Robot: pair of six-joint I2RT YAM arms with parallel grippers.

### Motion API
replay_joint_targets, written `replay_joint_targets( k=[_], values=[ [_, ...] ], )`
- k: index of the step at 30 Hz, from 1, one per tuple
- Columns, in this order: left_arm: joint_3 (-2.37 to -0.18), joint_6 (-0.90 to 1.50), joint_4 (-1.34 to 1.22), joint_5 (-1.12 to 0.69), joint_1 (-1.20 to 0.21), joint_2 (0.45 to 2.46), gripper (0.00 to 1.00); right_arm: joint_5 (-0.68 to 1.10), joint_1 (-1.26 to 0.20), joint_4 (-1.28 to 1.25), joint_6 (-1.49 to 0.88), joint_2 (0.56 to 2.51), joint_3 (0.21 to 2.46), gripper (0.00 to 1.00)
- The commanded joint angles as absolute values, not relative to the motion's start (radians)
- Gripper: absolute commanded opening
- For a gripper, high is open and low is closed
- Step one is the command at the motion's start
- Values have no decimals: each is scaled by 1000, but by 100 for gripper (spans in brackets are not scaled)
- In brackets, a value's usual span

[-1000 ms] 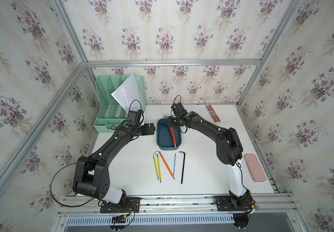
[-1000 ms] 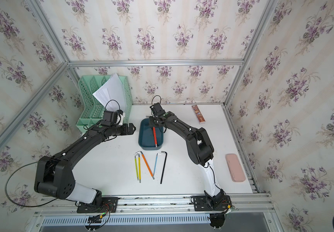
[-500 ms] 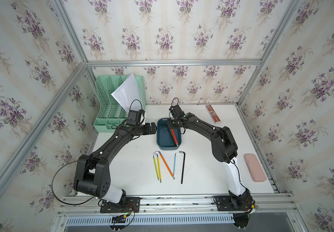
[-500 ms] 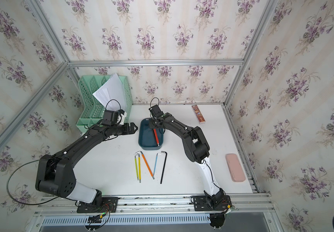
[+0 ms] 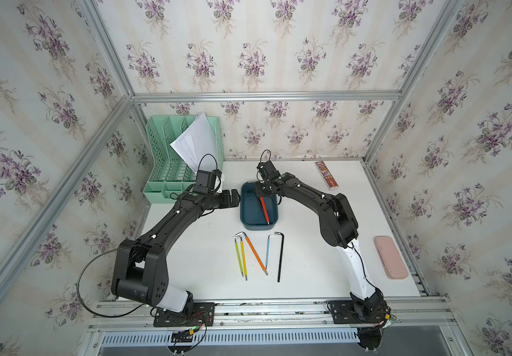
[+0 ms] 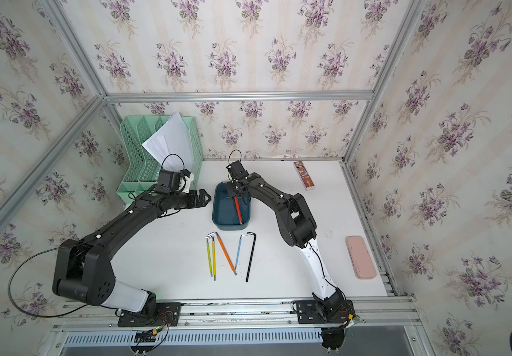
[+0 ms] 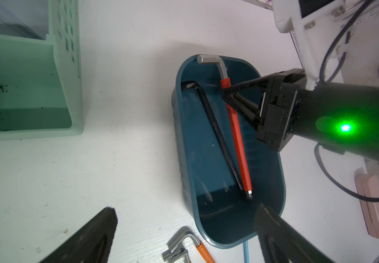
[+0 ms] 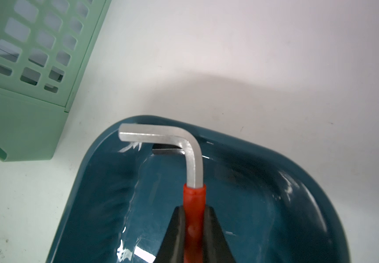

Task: Put the hex key on the desktop into the storage box
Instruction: Place the Allen key in the storage box, then pick up the Allen key from the center of the board.

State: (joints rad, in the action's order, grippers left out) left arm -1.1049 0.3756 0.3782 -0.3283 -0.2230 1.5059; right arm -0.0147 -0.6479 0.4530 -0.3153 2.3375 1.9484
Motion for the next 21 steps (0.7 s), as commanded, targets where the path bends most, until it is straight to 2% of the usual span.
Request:
replay_joint_targets(
  k=[1,5,7,11,14,21],
  values=[
    [-1114,373,374,-325,-223,1514,99,-14,-647,462,-307,2336,1944,3],
    [-1132,374,379,-330,-224,1532,99,-17,-648,471,-303,2328,1943,35],
    [-1137,376,377,-337,-225,1538,99,-18,-648,483,-306,2315,1943,42],
    [-1135,377,370,-342,-229,1551,99,-23,-648,476,-309,2245,1892,50],
    [-1122,381,361,-341,-234,1555,99,-44,-648,445,-310,2162,1809,53],
    [-1093,352,348,-314,-239,1550,99,-125,-649,315,-344,1854,1464,57]
  ],
)
